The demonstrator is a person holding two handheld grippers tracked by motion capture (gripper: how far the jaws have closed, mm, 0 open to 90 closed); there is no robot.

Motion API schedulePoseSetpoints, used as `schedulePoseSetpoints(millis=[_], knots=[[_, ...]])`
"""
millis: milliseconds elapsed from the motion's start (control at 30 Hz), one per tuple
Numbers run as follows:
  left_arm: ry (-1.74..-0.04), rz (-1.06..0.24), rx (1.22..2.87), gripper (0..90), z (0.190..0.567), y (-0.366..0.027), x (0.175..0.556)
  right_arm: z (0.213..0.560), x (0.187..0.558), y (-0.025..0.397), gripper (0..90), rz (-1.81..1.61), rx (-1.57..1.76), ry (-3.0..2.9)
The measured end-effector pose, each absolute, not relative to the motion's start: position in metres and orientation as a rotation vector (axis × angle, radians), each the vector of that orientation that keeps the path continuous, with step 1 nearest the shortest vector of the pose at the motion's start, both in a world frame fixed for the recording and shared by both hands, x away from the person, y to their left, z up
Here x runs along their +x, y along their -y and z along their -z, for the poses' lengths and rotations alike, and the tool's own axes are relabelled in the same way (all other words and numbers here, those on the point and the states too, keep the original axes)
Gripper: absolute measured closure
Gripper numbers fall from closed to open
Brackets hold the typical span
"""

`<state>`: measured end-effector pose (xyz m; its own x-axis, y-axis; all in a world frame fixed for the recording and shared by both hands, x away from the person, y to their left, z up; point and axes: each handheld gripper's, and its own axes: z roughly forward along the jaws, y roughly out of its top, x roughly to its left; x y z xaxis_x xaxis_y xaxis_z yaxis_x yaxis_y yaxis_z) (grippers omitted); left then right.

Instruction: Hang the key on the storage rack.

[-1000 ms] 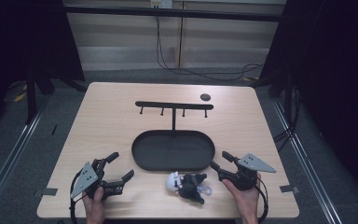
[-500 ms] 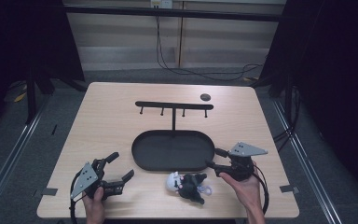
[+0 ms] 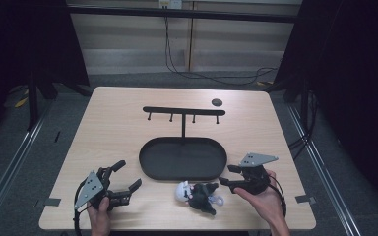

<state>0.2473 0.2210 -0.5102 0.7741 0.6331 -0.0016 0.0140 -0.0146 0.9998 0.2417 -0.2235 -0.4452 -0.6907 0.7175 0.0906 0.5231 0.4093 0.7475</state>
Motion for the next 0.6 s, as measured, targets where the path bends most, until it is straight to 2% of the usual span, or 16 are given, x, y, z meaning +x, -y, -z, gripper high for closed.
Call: schedulePoseSetpoints(millis=[67,300,600], knots=[[-0.548,-0.53,1.518,15.5,0.51,-0.221,0.247,0.448,0.242,0.222,39.9,-1.104,1.093,-2.469],[-0.544,-0.53,1.523,15.5,0.51,-0.221,0.247,0.454,0.242,0.224,42.9,-1.11,1.113,-2.522],[-0.546,-0.526,1.519,15.4,0.51,-0.221,0.247,0.463,0.244,0.218,52.8,-1.013,1.112,-2.742]])
